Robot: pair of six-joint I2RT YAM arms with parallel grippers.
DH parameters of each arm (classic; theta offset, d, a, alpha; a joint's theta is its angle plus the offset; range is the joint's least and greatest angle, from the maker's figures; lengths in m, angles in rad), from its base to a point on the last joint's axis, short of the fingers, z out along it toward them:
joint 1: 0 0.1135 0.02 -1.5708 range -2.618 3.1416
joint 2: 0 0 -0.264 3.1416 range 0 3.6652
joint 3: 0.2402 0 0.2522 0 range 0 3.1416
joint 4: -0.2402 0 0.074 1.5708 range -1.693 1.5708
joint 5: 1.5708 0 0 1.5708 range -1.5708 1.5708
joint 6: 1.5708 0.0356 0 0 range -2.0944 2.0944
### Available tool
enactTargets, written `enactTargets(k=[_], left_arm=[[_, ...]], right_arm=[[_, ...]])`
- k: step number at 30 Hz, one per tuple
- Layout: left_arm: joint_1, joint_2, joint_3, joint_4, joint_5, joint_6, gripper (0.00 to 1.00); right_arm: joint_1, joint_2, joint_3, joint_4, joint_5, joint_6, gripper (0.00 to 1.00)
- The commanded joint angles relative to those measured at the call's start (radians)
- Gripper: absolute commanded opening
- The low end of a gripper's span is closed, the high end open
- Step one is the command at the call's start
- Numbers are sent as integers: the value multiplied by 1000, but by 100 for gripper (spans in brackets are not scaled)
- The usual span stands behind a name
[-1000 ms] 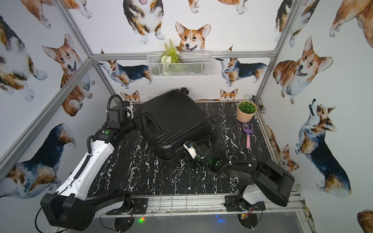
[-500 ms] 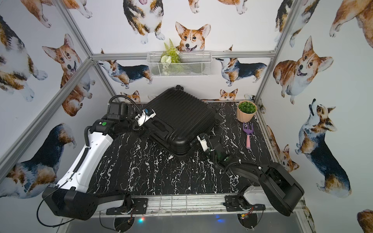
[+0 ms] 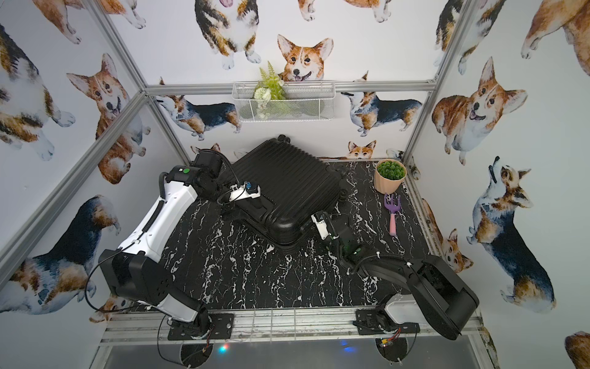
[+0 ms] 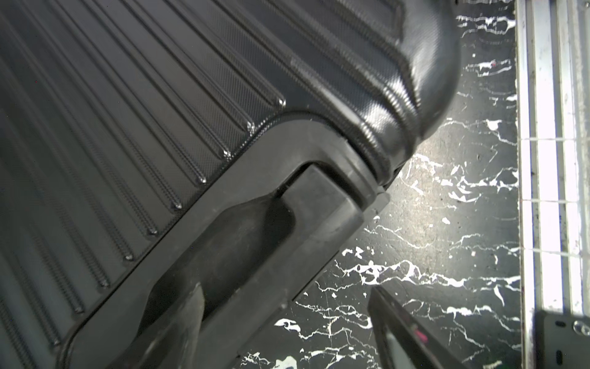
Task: Close the suitcase zippers
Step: Zip the zipper on the suitcase.
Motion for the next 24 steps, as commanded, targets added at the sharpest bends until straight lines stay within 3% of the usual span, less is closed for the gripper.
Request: enactTargets(k=[1, 13, 21, 24], left_arm=[[-23, 38, 34, -64, -60, 111, 82], [-90, 144, 70, -91, -172, 142, 73], [-141, 128, 24, -74, -200, 147, 66], [-149, 118, 24, -88, -165, 142, 56]], right_arm=[[2, 1, 5, 31, -6, 11, 0], [1, -22, 3, 1, -8, 1, 0], [1, -57, -2, -35, -14, -18, 0], [1, -82, -6, -47, -41, -14, 0]])
